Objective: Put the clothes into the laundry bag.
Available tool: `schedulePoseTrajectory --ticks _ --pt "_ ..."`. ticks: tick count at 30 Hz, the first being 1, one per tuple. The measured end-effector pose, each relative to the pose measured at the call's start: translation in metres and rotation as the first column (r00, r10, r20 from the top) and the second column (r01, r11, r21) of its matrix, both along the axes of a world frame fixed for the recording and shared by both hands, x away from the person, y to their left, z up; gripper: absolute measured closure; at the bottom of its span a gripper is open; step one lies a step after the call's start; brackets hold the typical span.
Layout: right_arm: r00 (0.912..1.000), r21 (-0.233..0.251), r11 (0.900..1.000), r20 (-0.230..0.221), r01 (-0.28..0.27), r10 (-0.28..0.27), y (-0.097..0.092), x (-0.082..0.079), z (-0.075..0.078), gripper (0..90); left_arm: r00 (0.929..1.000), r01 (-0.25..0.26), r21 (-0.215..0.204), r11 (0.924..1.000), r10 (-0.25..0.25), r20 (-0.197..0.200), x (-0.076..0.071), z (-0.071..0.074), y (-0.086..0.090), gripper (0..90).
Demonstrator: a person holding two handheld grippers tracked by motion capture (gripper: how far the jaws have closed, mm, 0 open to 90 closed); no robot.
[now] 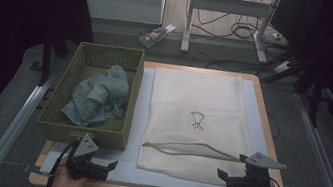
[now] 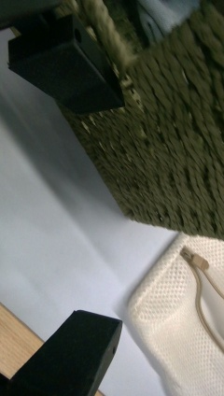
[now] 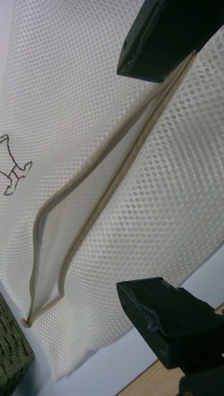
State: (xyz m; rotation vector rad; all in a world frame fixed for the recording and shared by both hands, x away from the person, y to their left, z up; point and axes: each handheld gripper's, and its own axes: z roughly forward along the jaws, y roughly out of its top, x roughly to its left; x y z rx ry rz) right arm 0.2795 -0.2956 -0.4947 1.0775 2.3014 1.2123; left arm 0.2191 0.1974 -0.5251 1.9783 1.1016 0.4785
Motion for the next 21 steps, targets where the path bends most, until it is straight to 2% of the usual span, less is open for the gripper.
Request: schedulePoseTrajectory --ticks 11,21 --pt "0.9995 -0.021 0.9994 -0.017 -0.027 0.027 0.0014 0.0021 -0.0038 0.0 0.9997 0.017 0.001 0.9998 -0.017 -0.015 0.0004 -0.0014 -0.0010 0.2" --pt "0.9995 -0.015 0.9997 -0.024 -0.022 0.021 0.0017 0.0023 -0.0042 0.0 0.9996 0.019 0.013 0.9997 -0.019 -0.019 0.0009 -0.0024 -0.0022 0.4"
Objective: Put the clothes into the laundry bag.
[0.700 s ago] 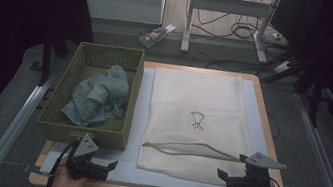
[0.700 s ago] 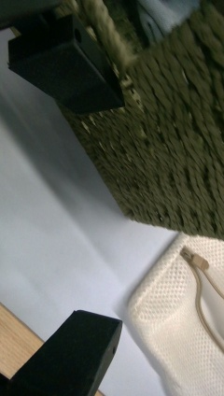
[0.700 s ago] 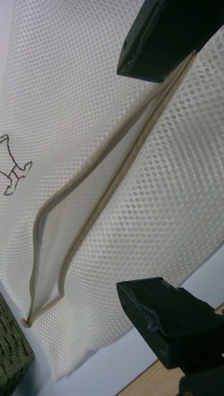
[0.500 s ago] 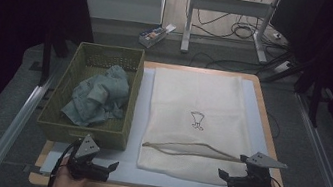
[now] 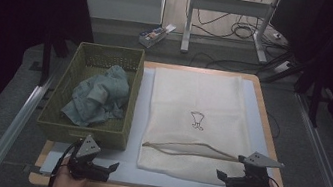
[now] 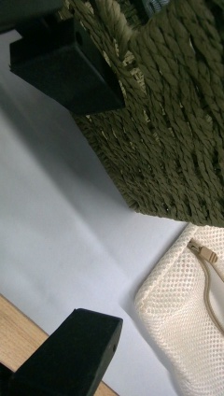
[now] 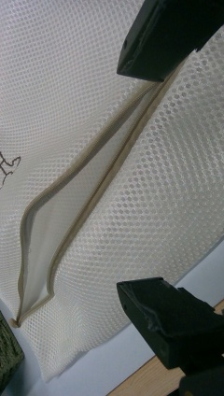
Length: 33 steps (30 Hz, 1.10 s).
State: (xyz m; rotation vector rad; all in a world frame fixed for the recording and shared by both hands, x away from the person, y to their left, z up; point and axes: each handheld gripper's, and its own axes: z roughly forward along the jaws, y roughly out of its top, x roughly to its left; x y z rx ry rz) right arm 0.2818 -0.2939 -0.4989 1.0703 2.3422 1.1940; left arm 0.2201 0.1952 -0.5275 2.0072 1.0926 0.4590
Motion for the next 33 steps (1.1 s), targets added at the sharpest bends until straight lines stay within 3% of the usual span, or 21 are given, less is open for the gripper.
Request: schedulePoseTrajectory --ticks 8,33 --pt "1.0000 -0.004 1.0000 -0.003 -0.003 0.003 0.0013 0.0002 -0.0006 0.0 1.0000 0.002 0.004 1.0000 -0.002 -0.009 0.0006 -0.0012 0.0000 0.5" --pt "0.9990 0.006 1.0000 0.046 -0.003 0.002 0.0047 0.0023 0.0067 0.6 0.9999 0.010 0.008 0.9999 -0.010 -0.010 0.0002 -0.0011 -0.0015 0.7"
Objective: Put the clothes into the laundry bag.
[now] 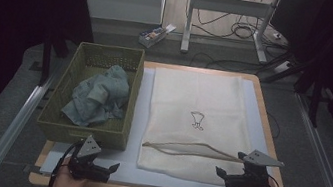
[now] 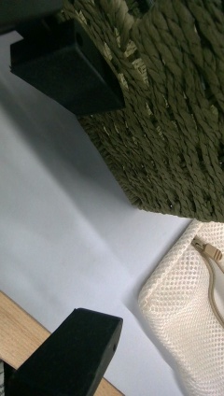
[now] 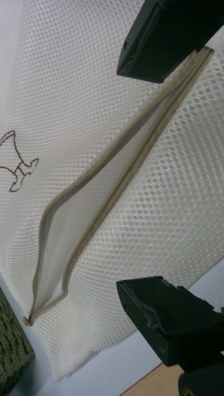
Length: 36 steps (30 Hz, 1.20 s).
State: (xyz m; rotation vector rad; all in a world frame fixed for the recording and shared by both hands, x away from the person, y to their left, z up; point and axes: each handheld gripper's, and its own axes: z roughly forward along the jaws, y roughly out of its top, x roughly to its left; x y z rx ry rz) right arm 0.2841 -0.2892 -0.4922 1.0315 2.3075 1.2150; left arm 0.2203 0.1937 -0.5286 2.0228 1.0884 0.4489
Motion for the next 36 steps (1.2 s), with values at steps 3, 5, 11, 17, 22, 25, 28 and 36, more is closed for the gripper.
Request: schedulePoseTrajectory --ticks 3,5,11,17,22,25,28,36 --pt "1.0000 0.008 1.0000 0.004 0.000 0.000 0.001 0.001 0.002 1.1 1.0000 0.001 0.002 1.0000 -0.001 0.002 0.000 0.000 0.000 0.7" --pt "1.0000 0.013 0.9999 0.004 0.000 0.000 0.002 0.001 0.002 1.7 1.0000 0.001 0.003 1.0000 -0.001 0.001 0.000 0.000 0.000 0.7" --pt "0.9999 0.030 0.9995 0.013 -0.007 0.007 0.006 0.003 0.004 4.4 1.0000 -0.001 0.009 1.0000 0.001 0.001 0.000 0.000 0.000 0.7" --pt "0.9999 0.027 0.9996 0.011 -0.008 0.008 0.010 0.006 0.005 4.3 1.0000 -0.003 0.011 0.9999 0.003 -0.001 0.000 0.000 -0.001 0.8" --pt "0.9998 0.011 0.9999 0.013 -0.011 0.011 0.014 0.009 0.005 4.4 1.0000 -0.006 0.012 0.9999 0.006 -0.001 0.001 -0.001 0.000 0.8" --pt "0.9998 0.005 0.9999 0.017 -0.013 0.013 0.017 0.011 0.006 3.5 1.0000 -0.008 0.013 0.9999 0.008 0.000 0.001 -0.001 0.000 0.8" --pt "0.9998 0.002 0.9999 0.017 -0.011 0.011 0.019 0.013 0.007 3.1 1.0000 -0.010 0.017 0.9998 0.010 -0.002 0.001 -0.001 0.000 0.8" --pt "0.9999 -0.016 0.9998 -0.003 -0.011 0.011 0.027 0.017 0.004 2.5 0.9999 -0.013 0.016 0.9998 0.013 -0.001 0.001 -0.001 0.000 0.8"
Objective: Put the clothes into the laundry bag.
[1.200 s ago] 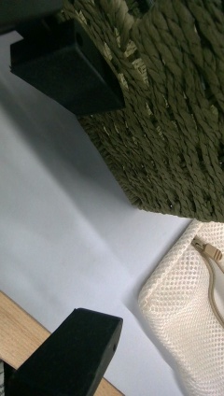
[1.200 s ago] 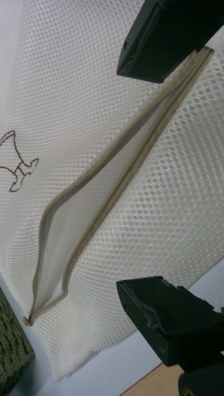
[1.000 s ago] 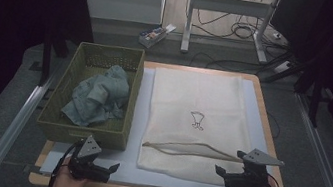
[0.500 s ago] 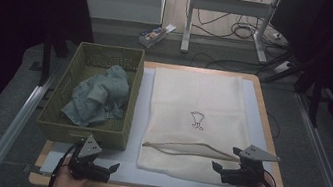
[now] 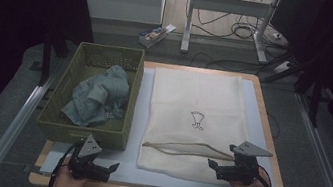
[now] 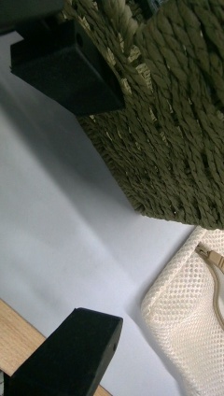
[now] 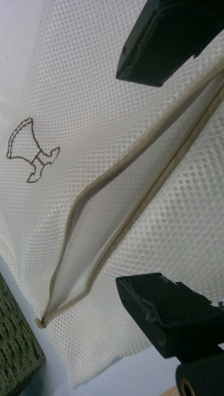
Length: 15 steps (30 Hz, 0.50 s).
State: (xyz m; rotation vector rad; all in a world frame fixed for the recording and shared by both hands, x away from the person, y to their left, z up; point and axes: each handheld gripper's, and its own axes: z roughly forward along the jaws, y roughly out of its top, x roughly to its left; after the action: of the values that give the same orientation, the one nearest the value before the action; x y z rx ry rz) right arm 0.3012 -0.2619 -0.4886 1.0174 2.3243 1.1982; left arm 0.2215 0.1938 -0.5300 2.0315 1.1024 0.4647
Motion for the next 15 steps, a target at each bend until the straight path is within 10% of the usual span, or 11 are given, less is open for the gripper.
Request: schedulePoseTrajectory --ticks 15 --pt "0.9984 -0.038 0.9988 -0.049 -0.029 0.027 0.0071 0.0081 0.0010 8.8 1.0000 0.001 0.014 0.9999 -0.001 -0.010 0.0009 -0.0015 -0.0011 0.8"
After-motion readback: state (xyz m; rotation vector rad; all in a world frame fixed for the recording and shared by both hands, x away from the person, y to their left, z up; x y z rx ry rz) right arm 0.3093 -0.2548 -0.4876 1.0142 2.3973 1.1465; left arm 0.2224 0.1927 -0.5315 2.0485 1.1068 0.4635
